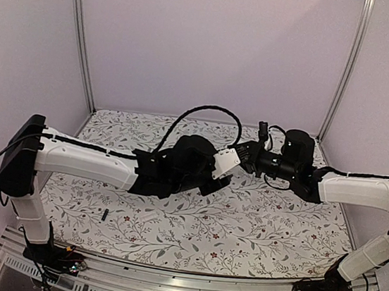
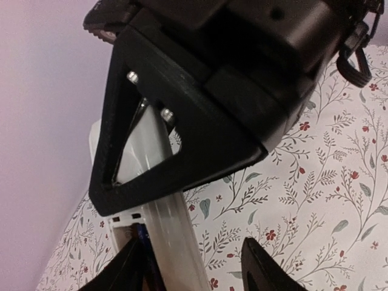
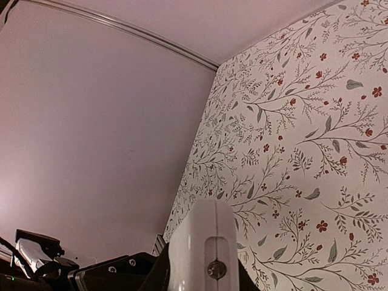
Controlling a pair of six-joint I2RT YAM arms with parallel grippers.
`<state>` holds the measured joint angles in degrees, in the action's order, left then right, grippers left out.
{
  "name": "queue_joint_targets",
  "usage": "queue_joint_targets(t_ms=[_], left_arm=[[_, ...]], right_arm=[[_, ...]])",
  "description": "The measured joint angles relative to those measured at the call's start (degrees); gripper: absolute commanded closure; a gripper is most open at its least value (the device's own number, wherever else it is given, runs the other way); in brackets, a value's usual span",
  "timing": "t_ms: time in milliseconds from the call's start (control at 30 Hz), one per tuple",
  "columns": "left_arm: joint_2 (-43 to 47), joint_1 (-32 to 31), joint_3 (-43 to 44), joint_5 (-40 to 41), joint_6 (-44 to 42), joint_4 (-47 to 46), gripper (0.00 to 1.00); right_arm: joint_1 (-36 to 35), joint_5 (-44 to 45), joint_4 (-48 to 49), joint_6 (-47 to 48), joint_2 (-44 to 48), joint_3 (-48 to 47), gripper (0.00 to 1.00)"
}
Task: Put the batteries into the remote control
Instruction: Press the battery in the battery compartment.
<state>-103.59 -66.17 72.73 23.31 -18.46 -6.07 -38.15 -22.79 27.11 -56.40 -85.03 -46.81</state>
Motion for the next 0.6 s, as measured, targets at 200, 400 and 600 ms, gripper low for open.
queue_joint_targets(t_ms=[200, 400, 600], left_arm=[[1.6, -0.3, -0.2, 0.0, -0.3, 1.3, 0.33], [7.4, -0.3, -0.8, -0.4, 0.8, 1.2, 0.29], [14.2, 0.3, -1.7, -1.2, 7.1, 5.3, 0.34]], right_arm=[[0.8, -0.8, 2.8, 1.3, -0.1, 1.1, 1.00], [1.7, -2.4, 4.4, 3.8, -0.9, 3.3, 1.00], [3.0, -5.2, 5.5, 6.5, -1.3, 5.0, 1.00]])
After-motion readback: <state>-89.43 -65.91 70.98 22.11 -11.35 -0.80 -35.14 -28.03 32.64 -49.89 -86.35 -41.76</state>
